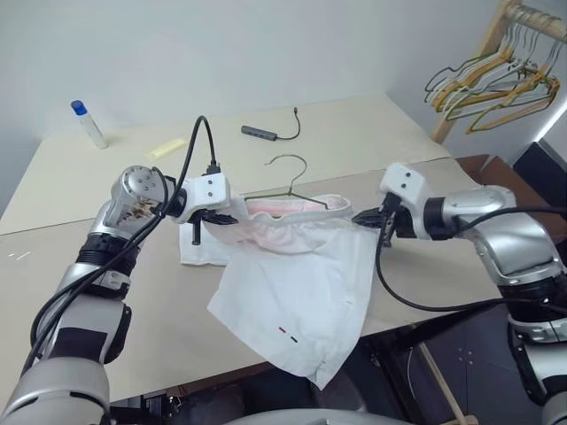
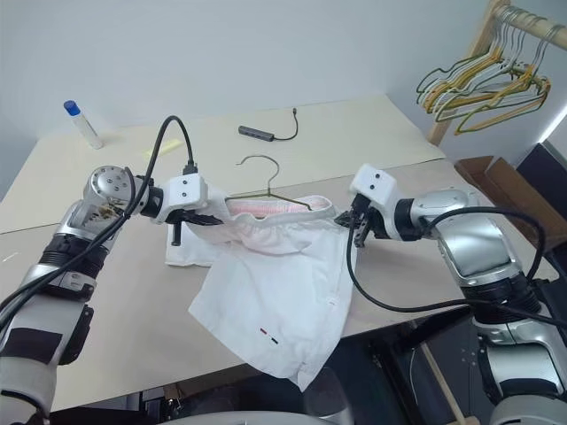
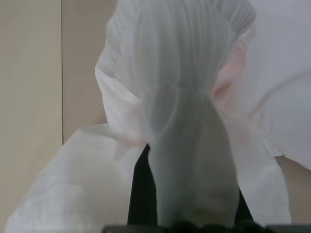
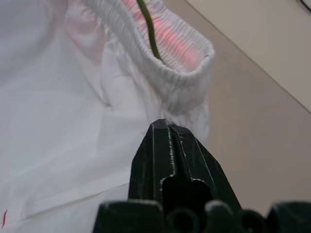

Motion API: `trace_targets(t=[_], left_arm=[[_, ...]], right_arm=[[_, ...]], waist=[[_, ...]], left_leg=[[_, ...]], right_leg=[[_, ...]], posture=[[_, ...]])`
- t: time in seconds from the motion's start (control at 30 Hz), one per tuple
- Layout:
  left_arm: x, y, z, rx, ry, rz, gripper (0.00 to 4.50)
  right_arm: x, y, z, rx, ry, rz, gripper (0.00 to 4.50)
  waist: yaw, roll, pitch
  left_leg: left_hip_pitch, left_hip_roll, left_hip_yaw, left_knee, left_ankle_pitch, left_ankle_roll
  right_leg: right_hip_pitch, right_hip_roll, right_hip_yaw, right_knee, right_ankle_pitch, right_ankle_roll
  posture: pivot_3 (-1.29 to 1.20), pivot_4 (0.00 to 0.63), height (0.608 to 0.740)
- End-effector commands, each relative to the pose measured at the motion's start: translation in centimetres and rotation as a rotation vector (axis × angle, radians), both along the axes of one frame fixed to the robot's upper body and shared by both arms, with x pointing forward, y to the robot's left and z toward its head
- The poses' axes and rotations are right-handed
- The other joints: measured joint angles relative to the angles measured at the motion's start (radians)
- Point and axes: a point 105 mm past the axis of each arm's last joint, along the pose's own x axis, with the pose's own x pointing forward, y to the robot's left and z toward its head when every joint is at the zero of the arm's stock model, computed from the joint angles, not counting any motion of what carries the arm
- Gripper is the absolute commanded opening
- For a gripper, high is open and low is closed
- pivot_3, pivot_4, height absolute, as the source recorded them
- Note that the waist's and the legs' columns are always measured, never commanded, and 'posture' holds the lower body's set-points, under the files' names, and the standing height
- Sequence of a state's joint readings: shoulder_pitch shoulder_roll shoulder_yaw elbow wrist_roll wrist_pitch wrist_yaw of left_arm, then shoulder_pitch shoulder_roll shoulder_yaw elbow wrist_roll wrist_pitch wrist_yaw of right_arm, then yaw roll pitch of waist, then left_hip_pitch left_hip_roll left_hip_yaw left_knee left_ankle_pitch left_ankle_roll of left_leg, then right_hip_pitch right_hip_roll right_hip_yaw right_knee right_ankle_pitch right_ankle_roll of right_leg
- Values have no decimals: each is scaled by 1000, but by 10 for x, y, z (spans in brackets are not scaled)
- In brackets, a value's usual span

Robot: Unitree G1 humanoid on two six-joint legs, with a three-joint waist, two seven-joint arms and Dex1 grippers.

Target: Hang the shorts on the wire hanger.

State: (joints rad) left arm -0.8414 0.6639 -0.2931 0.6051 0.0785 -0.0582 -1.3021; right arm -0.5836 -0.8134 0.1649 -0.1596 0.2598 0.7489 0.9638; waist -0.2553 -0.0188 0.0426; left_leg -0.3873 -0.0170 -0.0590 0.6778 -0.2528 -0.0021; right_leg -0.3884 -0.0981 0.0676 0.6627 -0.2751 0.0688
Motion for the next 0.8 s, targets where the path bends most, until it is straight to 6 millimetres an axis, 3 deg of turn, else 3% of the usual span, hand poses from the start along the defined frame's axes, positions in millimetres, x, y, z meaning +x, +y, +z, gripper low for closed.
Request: trace_targets(t=[0.03,0.13,0.23,0.37,0.47,0.73,0.8], left_arm=[[4,1,18,-25,-57,3,0],[4,2,19,-24,-56,3,0],[4,2,19,-24,-56,2,0],[5,-1,20,-28,-59,0,0],[6,-1,20,-29,-60,-1,0],[4,3,17,-22,-56,12,0],[4,3,16,-21,-53,14,0]], right_arm=[[-7,-6,27,40,-86,6,1246],[-8,-12,27,18,-101,-30,2335],[-6,-13,10,-17,-43,-45,3404],[0,-5,-10,-44,18,-46,3404],[7,-1,-15,-79,9,-60,2747],[1,-3,6,-48,-53,-61,25],[-3,-4,9,-45,-58,-58,6]], waist=[[2,0,0],[6,0,0],[5,0,0],[4,0,0],[1,0,0],[7,0,0],[12,0,0]], left_leg=[[0,0,0,0,0,0],[0,0,0,0,0,0],[1,0,0,0,0,0],[1,0,0,0,0,0],[1,0,0,0,0,0],[0,0,0,0,0,0],[0,0,0,0,0,0]], right_leg=[[0,0,0,0,0,0],[0,0,0,0,0,0],[0,0,0,0,0,0],[0,1,0,0,0,0],[0,0,0,0,0,0],[0,0,0,0,0,0],[0,0,0,0,0,0]], posture=[[-208,0,740],[-209,0,740],[-216,0,740],[-217,0,740],[-214,0,740],[-204,0,740],[-204,0,740]])
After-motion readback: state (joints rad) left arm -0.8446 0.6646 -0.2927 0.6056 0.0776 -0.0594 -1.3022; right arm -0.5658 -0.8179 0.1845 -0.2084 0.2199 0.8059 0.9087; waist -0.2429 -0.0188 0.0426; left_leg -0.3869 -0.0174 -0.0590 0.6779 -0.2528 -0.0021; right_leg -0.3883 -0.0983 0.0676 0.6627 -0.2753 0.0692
